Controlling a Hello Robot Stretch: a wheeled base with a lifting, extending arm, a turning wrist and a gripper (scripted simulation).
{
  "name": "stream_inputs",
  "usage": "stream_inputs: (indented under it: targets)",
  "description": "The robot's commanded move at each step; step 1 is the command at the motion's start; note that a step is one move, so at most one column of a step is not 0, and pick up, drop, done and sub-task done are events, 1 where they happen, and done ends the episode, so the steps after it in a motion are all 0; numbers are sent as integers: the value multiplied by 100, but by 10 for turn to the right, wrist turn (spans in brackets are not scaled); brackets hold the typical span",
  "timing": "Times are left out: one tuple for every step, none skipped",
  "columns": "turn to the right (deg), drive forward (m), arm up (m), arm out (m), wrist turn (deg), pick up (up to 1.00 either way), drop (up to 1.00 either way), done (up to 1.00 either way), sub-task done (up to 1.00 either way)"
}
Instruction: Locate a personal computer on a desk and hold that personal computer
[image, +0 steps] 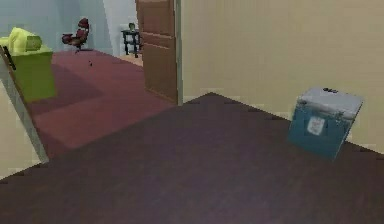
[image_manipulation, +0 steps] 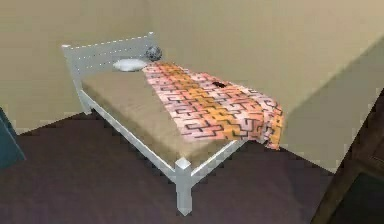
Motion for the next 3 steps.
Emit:
stream_inputs:
  targets:
    - [-360,0,0,0,0,0,0,0,0]
    - [0,30,0,0,0,0,0,0,0]
    - [90,0,0,0,0,0,0,0,0]
